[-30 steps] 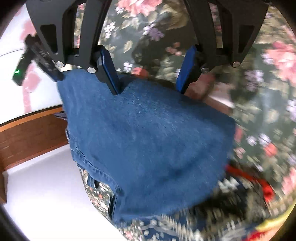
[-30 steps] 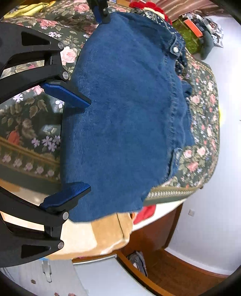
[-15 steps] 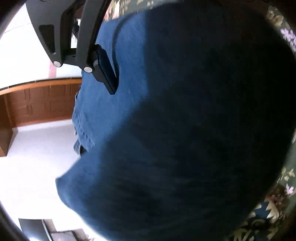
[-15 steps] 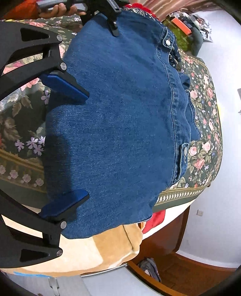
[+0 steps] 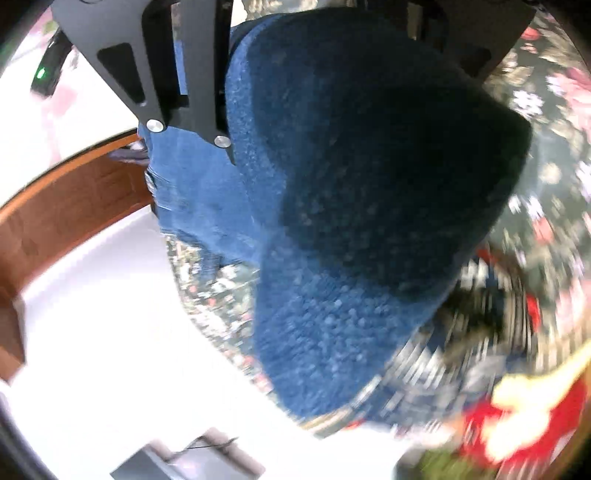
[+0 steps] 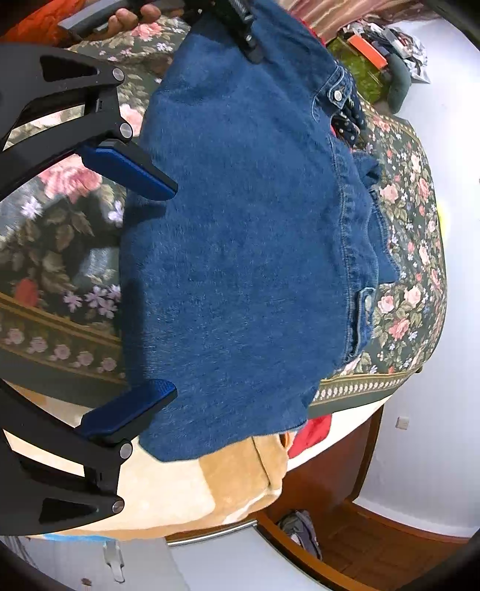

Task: Fold large clothes

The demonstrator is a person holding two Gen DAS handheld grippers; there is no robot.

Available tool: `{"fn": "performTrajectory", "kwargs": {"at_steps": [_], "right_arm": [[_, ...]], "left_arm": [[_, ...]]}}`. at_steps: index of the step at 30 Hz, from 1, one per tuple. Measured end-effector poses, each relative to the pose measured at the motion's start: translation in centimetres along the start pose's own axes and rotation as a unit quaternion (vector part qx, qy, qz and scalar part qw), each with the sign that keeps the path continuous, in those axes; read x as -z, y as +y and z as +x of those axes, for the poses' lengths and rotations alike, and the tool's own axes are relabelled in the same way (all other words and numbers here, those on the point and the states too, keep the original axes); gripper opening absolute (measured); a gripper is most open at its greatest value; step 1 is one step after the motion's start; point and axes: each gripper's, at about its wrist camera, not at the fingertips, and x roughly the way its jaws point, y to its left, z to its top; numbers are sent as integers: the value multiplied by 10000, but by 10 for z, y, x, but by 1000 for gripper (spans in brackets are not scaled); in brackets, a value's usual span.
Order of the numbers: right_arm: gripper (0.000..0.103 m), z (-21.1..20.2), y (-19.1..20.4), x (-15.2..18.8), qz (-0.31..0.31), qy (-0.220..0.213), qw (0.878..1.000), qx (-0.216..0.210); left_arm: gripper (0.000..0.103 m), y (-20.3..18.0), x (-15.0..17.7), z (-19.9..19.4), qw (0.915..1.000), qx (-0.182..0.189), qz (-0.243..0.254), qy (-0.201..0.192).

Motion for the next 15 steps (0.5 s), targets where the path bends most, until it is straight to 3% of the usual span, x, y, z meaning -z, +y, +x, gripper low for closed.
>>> {"fn": "performTrajectory", "kwargs": {"at_steps": [4, 8, 12, 15], "right_arm": [[97, -20, 18, -5, -139, -156, 9997, -133], [97, -31, 48, -9, -423, -253, 9981, -379], [97, -20, 83, -7, -780, -36, 9950, -624], [97, -1, 108, -1, -981, 224, 9913, -844]], "left_arm": [[29, -31, -2, -45, 9978, 114, 470, -460], [28, -63, -6, -85, 9899, 177, 1001, -991], [28, -77, -13, -121, 9795, 170, 1461, -1377], [28, -80, -11, -135, 9743, 5, 1739, -1434]]}}
